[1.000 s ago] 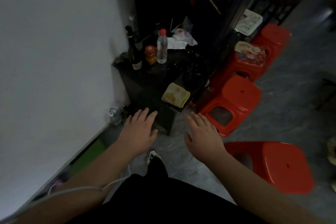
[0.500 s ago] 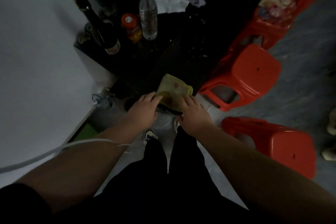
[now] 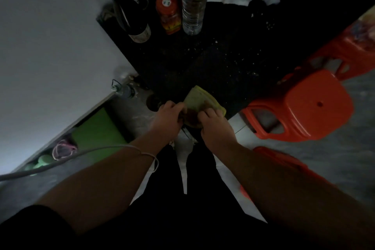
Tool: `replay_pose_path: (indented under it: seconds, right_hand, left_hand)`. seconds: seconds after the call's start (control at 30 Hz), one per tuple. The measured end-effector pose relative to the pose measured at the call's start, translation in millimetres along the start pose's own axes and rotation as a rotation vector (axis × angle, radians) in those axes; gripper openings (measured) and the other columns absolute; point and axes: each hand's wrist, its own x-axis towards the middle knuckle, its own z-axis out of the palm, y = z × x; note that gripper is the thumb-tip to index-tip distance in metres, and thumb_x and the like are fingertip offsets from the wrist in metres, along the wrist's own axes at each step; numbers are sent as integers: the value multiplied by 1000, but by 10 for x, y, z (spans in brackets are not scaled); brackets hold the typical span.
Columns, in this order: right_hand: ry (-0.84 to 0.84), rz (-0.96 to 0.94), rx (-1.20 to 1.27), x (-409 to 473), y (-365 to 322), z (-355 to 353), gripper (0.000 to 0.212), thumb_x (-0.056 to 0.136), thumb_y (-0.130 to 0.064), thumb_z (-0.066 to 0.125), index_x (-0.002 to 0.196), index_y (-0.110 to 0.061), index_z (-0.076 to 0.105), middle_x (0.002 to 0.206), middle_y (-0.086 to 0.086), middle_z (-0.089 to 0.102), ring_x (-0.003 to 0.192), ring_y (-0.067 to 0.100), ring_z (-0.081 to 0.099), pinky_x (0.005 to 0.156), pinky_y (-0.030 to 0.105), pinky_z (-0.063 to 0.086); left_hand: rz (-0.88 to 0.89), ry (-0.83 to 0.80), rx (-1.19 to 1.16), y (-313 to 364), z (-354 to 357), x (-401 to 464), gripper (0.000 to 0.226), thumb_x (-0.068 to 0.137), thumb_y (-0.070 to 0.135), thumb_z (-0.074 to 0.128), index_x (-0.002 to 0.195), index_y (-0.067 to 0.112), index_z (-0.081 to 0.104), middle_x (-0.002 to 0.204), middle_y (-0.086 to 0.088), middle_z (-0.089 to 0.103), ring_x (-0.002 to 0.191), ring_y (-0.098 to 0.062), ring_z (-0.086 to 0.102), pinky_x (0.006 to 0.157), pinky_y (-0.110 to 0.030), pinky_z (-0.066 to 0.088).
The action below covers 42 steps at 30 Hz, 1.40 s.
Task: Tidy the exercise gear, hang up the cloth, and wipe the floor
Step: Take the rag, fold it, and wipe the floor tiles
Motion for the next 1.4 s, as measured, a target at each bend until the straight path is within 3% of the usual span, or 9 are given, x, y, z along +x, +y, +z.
replay_pose_path:
  seconds: [0.23,0.47,0.6,0.77,0.9,1.07,1.13,1.27,1.4]
  right_hand:
    - [152,-212,129,-114,-215,-455,24,80,-11,59,103,-17,53,102,0,51,95,17,40,82,41,46]
    - [66,-445,404,-493,-1359,-963,24,81,-7,63,87,-24,47,81,-6,50,73,9,49,64,21,39]
    - [-102,-514,583,-840,-2290,-867,24,84,-3,63,88,-22,49,75,0,53,64,7,50,63,33,48]
    - [-444,-640,710,-1543,-3376,-293,17,84,-7,61,94,-19,54,86,14,62,79,21,60,74,44,55]
    - [-777,-777,605,-2437,-4026,371,20,90,-5,60,100,-22,60,95,2,72,91,19,69,83,41,57]
    - [-1007,-926,349,-3825,-4536,1342,21,97,-9,57,114,-18,65,106,5,72,98,15,70,83,31,57]
    - [-1063,-953,276,-4418,-4671,1742,20,98,-16,57,114,-19,68,106,4,73,99,17,70,88,37,57]
    - [-1196,-884,221,-5489,-4756,2470,19,100,-18,54,105,-21,72,103,6,75,98,22,71,91,45,56]
    - [-1335,-742,192,-6348,-4838,3070,23,104,-19,45,115,-14,65,113,13,69,105,29,68,87,45,57]
  left_hand:
    - [-52,199,-330,108,-435,-413,27,83,7,63,101,26,59,104,-4,52,87,-19,57,78,-30,46]
    - [-199,745,-1002,55,-1036,-1649,39,87,0,67,116,20,51,100,-7,60,88,-15,61,79,-27,54]
    - [-292,1023,-1188,-122,-1102,-2705,36,88,12,70,117,19,49,112,-11,59,94,-16,61,76,-22,53]
    - [-307,1174,-1155,-269,-782,-4095,60,75,50,73,128,29,53,131,7,59,125,-10,55,100,-33,49]
    - [-452,1351,-1075,-248,-291,-5221,81,76,39,81,145,24,41,131,4,62,114,-12,63,94,-38,53]
    - [-617,1704,-1212,-89,491,-6738,52,86,9,73,132,21,52,100,-4,70,67,-17,65,54,-30,51]
    - [-691,1790,-1272,-34,869,-7311,35,90,20,69,123,27,58,97,-7,71,71,-25,68,57,-32,53]
    - [-778,2021,-1465,105,1598,-8295,24,98,25,55,119,23,65,108,-10,73,103,-32,68,94,-52,53]
    - [-843,2262,-1584,259,2186,-9089,26,102,21,46,110,6,65,109,-21,69,106,-35,65,89,-41,53]
